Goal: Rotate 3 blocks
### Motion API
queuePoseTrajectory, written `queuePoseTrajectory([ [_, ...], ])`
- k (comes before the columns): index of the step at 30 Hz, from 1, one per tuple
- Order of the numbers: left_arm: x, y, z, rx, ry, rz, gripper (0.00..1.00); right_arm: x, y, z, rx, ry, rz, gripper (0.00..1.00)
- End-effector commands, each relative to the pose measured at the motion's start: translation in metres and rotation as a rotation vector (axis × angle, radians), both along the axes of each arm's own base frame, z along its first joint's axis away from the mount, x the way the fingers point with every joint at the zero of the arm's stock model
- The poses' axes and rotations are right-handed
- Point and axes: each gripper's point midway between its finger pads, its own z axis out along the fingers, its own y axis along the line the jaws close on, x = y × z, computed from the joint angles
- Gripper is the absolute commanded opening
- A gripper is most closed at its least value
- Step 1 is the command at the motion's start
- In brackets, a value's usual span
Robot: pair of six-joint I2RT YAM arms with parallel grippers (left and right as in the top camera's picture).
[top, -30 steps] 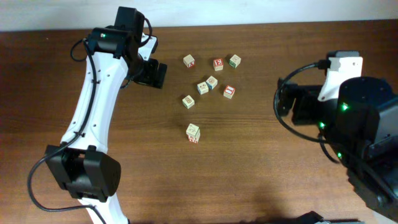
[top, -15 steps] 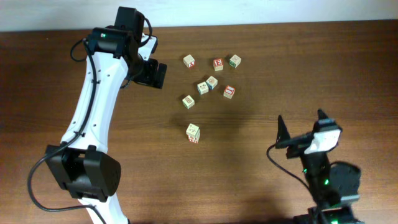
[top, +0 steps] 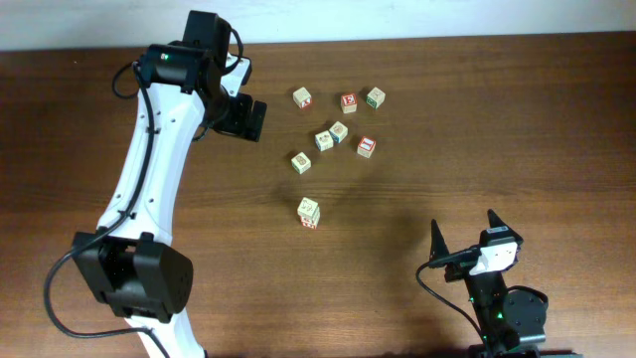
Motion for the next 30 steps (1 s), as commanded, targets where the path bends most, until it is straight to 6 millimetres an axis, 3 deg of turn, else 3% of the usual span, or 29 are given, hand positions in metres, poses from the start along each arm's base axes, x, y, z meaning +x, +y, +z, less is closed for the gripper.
queuePoseTrajectory([
  [1,0.002,0.002,0.006,-0.001,-0.018,0.006,0.99,0.000,0.001,-0.002,0.009,-0.002,0.006,0.99],
  [19,-0.005,0.005,0.007,0.016,-0.001,0.010,0.99,0.000,0.001,-0.002,0.009,0.000,0.006,0.99],
  [22,-0.013,0.011,0.026,0.033,-0.038,0.014,0.99,0.000,0.001,-0.002,0.009,0.000,0.006,0.99],
  [25,-0.004,0.012,0.067,-0.007,-0.253,0.023,0.99,0.000,0.001,-0.002,0.009,0.000,0.006,0.99],
  [27,-0.004,0.016,0.078,-0.025,-0.337,0.034,0.99,0.000,0.001,-0.002,0.009,0.000,0.006,0.99],
  [30,-0.023,0.035,0.079,-0.043,-0.462,0.074,0.99,0.000,0.001,-0.002,0.009,0.000,0.006,0.99],
])
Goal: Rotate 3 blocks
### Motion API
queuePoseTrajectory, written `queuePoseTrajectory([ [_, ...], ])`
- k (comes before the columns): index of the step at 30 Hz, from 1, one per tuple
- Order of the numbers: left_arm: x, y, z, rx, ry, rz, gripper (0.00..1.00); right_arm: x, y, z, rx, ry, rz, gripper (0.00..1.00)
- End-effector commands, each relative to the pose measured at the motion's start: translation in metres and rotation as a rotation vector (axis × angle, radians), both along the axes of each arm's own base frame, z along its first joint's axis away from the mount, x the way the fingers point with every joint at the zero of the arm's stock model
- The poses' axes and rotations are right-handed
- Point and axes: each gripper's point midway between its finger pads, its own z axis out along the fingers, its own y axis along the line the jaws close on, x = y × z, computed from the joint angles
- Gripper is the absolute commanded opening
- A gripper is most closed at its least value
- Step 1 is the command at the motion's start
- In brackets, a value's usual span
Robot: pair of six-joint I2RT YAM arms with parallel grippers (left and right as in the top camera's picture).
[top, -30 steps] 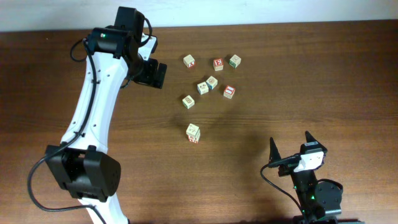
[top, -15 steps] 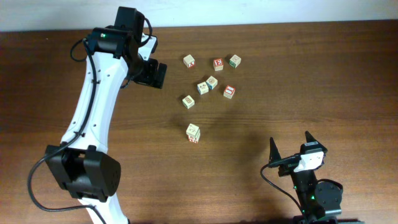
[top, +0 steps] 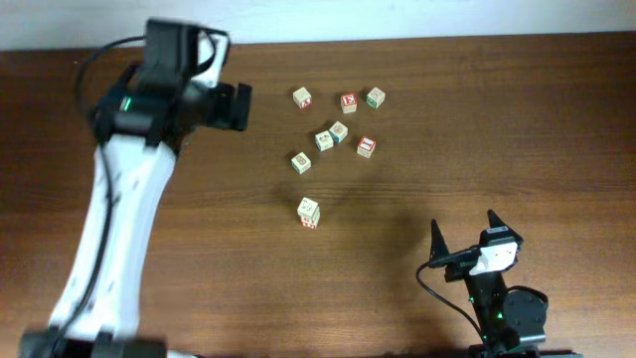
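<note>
Several small wooden letter blocks lie on the brown table (top: 517, 119) right of centre: one (top: 302, 96) at the upper left, a red-faced one (top: 348, 101), a green-faced one (top: 375, 96), a touching pair (top: 332, 135), a red one (top: 366, 146), a plain one (top: 301, 161), and a lone one (top: 309, 211) nearest the front. My left gripper (top: 238, 106) hangs left of the cluster, apart from every block; its jaws are blurred. My right gripper (top: 464, 231) rests open at the front right, empty.
The white left arm (top: 119, 199) stretches from the front left corner up along the table's left side. The right arm's base (top: 502, 308) sits at the front edge. A pale wall edge runs along the back.
The left arm has swung to the left and appears blurred; its gripper is now slightly farther left and back from the blocks. The blocks and the right arm are unchanged.
</note>
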Motion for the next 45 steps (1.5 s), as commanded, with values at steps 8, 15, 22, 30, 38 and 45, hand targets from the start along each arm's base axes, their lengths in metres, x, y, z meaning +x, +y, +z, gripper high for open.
queuePoseTrajectory([
  [8,-0.101,0.055,-0.045,-0.076,-0.368,0.093,0.99,0.000,0.001,-0.002,0.008,0.000,0.006,0.99],
  [15,-0.155,0.076,-0.061,-0.068,-0.627,0.154,0.99,0.000,0.001,-0.002,0.008,0.000,0.006,0.99],
  [22,-0.182,0.084,-0.073,-0.056,-0.758,0.186,0.99,0.000,0.001,-0.002,0.008,0.000,0.006,0.99],
  [30,-0.188,0.084,-0.071,0.032,-0.928,0.141,0.99,0.000,0.001,-0.002,0.008,0.000,0.006,0.99],
  [38,-0.185,0.084,-0.105,0.036,-0.856,0.140,0.99,0.000,0.001,-0.002,0.008,0.000,0.006,0.99],
  [45,-0.186,0.088,-0.125,0.044,-0.775,0.161,0.99,0.000,0.001,-0.002,0.008,0.000,0.006,0.99],
])
